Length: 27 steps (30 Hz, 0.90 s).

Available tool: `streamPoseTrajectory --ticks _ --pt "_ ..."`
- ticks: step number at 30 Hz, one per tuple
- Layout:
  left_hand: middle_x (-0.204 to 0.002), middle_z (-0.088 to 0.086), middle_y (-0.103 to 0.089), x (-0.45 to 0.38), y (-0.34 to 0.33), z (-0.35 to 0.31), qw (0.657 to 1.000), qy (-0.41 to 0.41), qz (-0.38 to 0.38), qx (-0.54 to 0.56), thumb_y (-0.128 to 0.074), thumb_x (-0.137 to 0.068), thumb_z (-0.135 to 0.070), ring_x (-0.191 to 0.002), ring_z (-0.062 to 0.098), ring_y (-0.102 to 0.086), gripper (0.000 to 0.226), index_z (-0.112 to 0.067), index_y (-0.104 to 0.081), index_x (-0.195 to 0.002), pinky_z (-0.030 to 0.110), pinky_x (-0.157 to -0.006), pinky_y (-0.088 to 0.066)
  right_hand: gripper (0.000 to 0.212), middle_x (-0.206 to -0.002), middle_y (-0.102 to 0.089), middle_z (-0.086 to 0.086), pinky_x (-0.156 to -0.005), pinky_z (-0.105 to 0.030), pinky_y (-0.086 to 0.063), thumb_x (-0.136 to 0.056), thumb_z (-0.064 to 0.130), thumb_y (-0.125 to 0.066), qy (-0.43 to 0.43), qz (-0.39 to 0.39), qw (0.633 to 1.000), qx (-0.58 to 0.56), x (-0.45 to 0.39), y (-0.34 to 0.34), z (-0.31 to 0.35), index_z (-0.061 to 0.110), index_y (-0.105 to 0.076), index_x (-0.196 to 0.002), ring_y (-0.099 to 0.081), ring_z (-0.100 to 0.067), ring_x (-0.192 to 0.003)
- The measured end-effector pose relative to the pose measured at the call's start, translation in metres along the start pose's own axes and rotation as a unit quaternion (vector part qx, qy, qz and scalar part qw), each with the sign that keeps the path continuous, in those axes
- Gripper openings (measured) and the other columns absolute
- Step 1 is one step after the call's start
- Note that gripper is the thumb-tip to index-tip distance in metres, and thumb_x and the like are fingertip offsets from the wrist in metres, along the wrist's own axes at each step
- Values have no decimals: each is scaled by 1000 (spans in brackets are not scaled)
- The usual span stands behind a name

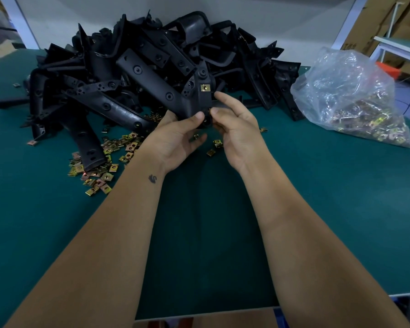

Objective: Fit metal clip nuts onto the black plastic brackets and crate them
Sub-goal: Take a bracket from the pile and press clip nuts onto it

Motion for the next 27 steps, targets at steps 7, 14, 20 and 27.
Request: streamPoseTrajectory --ticks 7,14,20,27 --pt "-119 -4 -65 0 2 3 999 8 -13 -32 -55 -98 -4 -95 8 -63 49 -15 -43 -145 23 -68 -47 35 -79 -69 1 -107 -35 -43 -87 -4 -64 1 13 999 29 -1 -2 0 23 -67 -109 -64 -15 -95" --pt "-112 -7 -72 -5 8 6 999 -1 -48 10 -59 -94 1 -99 8 -69 49 -19 -48 -137 25 -74 -55 28 -95 -73 -4 -88 -18 -52 -90 3 -64 37 -19 994 100 0 0 0 16 -65 -115 -68 -12 -98" --pt "-101 5 -74 -10 14 11 991 -1 -76 107 -52 -96 7 -94 20 -71 27 -14 -57 -112 30 -78 -59 7 -84 -68 12 -69 -11 -47 -91 24 -66 127 -63 953 266 6 -7 5 18 -71 -92 -62 4 -79" --pt "-109 6 -72 -11 11 10 994 -13 -75 75 -44 -97 12 -97 20 -70 41 -16 -55 -125 37 -93 -57 20 -85 -69 10 -77 -36 -55 -87 40 -66 144 -72 912 377 9 -11 4 21 -68 -91 -63 -5 -82"
Point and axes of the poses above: each hand's wrist, its own x-axis away from the middle knuckle, its own y-axis out of the back of the hand, z = x × y, the point moved 7 cm from there along -x, towards the middle knuckle
